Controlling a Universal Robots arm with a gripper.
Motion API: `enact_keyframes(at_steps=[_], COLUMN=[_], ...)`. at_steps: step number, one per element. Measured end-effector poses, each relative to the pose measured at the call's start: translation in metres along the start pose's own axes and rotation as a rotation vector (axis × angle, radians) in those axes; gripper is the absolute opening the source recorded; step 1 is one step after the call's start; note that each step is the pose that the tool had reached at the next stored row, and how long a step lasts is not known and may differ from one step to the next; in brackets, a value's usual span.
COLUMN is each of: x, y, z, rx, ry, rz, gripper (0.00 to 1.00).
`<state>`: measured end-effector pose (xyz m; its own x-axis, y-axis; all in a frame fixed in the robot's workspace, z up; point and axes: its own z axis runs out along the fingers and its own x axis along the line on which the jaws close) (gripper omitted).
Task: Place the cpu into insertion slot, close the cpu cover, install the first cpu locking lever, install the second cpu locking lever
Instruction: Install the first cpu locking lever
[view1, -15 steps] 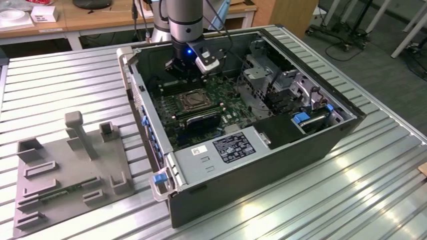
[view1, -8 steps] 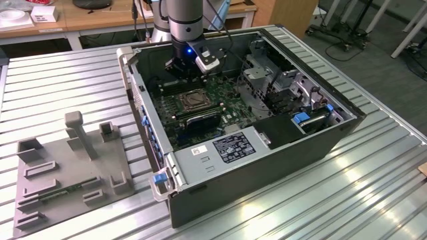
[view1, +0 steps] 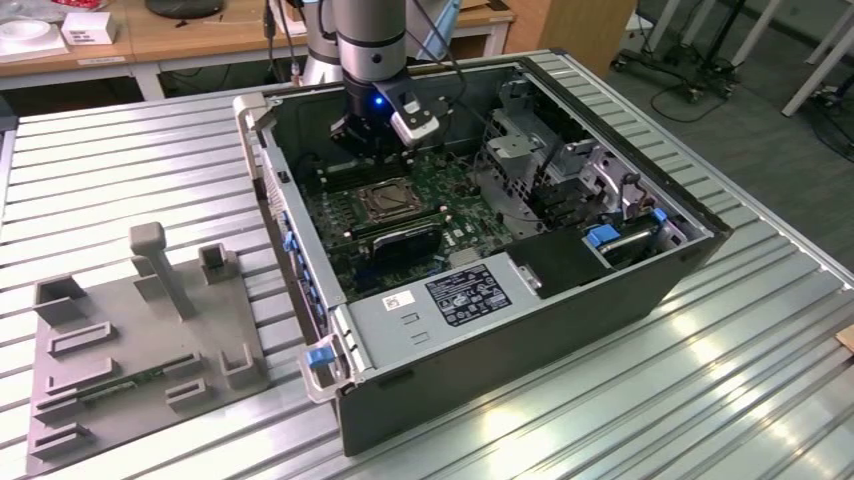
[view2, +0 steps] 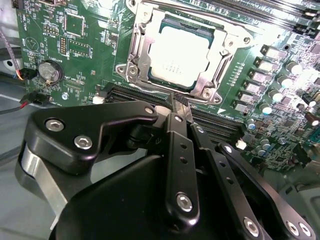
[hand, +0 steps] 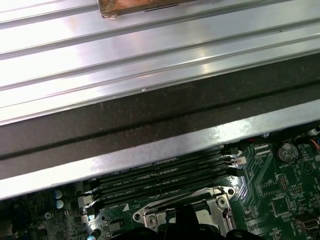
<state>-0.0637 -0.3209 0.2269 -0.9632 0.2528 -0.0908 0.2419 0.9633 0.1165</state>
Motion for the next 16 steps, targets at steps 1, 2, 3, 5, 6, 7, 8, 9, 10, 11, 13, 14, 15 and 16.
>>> enact_keyframes(at_steps=[1,2,3,5,6,7,8,9,10,11,13,14,15,16], x=[0.0000,0.0000,0.0000,0.0000,0.0000,0.0000,0.0000,0.0000,0.0000,-0.0001,0.0000,0.0000,0.0000,0.0000], y=[0.0000,0.0000,0.0000,0.0000,0.0000,0.0001,0.0001,0.0001,0.0001,0.0001,0.0000,0.0000,0.0000,0.0001], z=[0.0000,0.0000,0.0000,-0.0002,-0.0001,-0.0002,-0.0002,-0.0002,-0.0002,-0.0002,-0.0002,-0.0002,-0.0002,-0.0002], rx=[-0.0002,-0.0004,-0.0005,-0.0002,-0.0003,-0.0005,-0.0007,-0.0008,0.0005,0.0040,0.0188,0.0306,0.0469,0.0633], ry=[-0.0001,-0.0002,-0.0001,0.0000,0.0001,0.0004,0.0010,0.0016,0.0022,0.0031,0.0045,0.0052,0.0057,0.0073], rz=[0.000,0.000,0.000,0.000,-0.001,-0.004,-0.009,-0.016,-0.024,-0.034,-0.054,-0.062,-0.069,-0.074], gripper=[0.11,0.11,0.11,0.11,0.11,0.11,0.11,0.11,0.11,0.11,0.11,0.11,0.11,0.11])
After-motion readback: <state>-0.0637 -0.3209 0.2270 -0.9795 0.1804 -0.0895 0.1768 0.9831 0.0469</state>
